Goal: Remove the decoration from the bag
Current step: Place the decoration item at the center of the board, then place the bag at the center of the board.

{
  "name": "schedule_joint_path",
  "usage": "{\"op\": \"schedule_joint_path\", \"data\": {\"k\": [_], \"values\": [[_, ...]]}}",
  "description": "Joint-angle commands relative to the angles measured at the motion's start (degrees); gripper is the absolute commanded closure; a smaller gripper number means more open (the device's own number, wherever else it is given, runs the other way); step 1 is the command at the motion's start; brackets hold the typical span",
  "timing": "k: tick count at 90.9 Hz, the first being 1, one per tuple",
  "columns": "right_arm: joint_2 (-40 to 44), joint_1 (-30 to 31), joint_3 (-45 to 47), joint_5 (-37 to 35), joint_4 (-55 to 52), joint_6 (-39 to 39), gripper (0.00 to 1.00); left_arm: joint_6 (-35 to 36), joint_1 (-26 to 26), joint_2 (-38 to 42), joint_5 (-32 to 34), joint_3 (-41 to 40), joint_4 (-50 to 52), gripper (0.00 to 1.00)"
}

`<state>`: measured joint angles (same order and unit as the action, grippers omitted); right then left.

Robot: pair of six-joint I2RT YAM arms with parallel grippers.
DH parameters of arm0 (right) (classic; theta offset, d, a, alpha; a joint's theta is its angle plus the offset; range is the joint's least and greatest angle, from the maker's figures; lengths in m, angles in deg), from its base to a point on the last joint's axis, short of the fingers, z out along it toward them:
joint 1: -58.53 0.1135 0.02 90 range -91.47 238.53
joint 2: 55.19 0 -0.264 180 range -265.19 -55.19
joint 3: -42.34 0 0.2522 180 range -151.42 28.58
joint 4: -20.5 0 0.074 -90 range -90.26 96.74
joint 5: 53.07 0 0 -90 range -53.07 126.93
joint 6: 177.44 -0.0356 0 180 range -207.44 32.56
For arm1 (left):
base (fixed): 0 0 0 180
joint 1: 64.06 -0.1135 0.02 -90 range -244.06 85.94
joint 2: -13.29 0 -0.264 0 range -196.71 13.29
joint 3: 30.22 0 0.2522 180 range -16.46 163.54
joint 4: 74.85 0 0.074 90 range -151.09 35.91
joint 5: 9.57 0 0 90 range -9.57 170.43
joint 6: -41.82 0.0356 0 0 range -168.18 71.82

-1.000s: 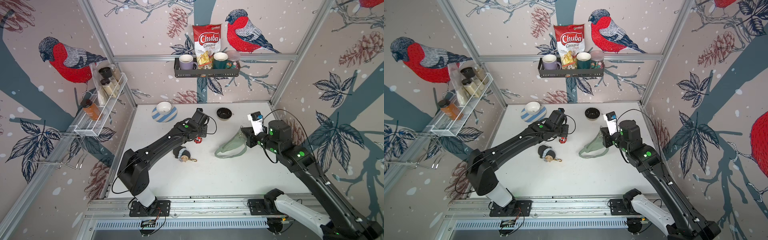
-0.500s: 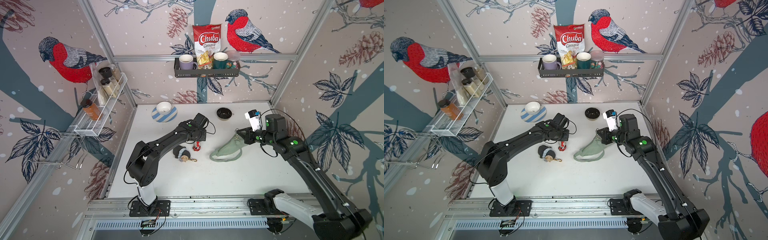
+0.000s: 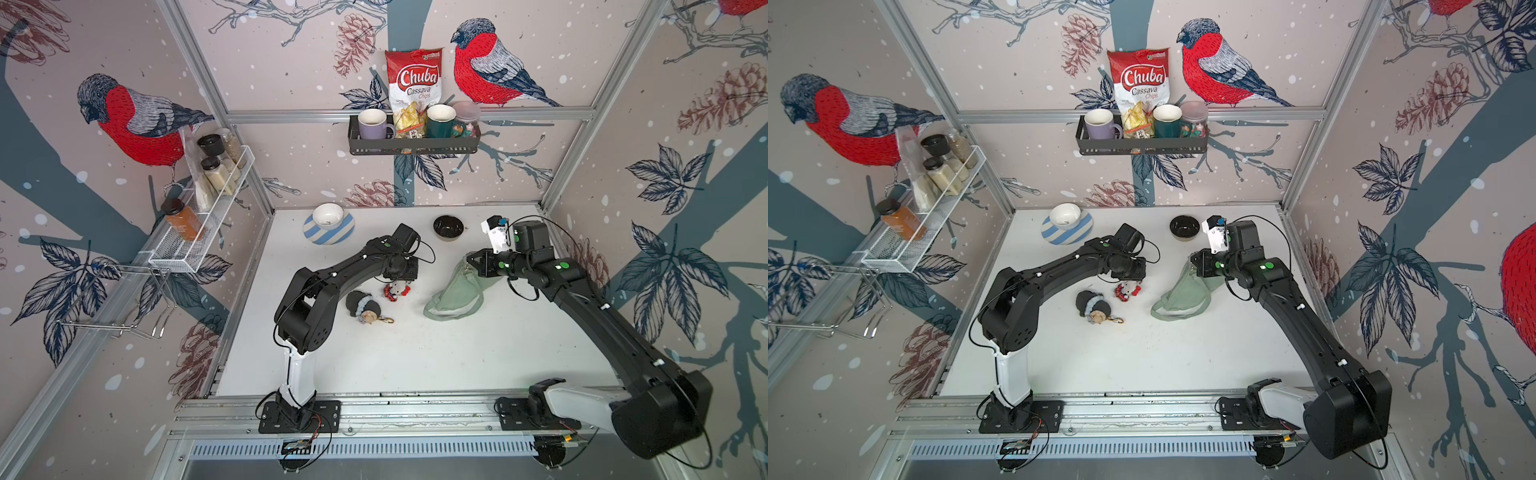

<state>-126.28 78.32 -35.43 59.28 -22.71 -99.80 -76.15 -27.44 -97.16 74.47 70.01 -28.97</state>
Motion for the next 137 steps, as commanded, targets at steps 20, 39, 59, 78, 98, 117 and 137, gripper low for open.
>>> {"op": "schedule_joint_path", "data": {"k": [20, 39, 59, 78, 98, 117, 137], "values": [[-3.6, -1.4, -2.6, -4.3, 1.1, -3.5, 1.0, 1.9, -1.7, 20.7, 1.0, -10.3, -3.3, 0.51], [-1.0, -3.7, -5.1, 8.0, 5.9, -8.5, 1.0, 2.9, -1.9, 31.0, 3.9, -13.3, -1.2, 0.47], [9.5, -5.3, -4.9, 12.0, 10.0, -17.1, 1.0, 2.9, -1.9, 37.9, 4.6, -15.4, -0.5, 0.59], [15.5, -6.3, -8.7, 9.5, 0.0, -16.3, 1.0, 3.1, -1.9, 40.0, 5.4, -15.8, 0.2, 0.59], [19.6, -11.2, -6.1, 7.3, -9.1, -16.9, 1.0, 3.0, -1.9, 40.0, 5.4, -17.2, -0.8, 0.6], [13.1, -12.9, 3.4, 4.3, -2.7, -12.7, 1.0, 3.2, -1.9, 37.3, 6.4, -18.4, -2.3, 0.6], [-7.1, -13.5, -3.0, 0.5, 0.3, -8.2, 1.0, 1.7, -1.9, 38.5, 0.1, -19.7, -7.6, 0.62]]}}
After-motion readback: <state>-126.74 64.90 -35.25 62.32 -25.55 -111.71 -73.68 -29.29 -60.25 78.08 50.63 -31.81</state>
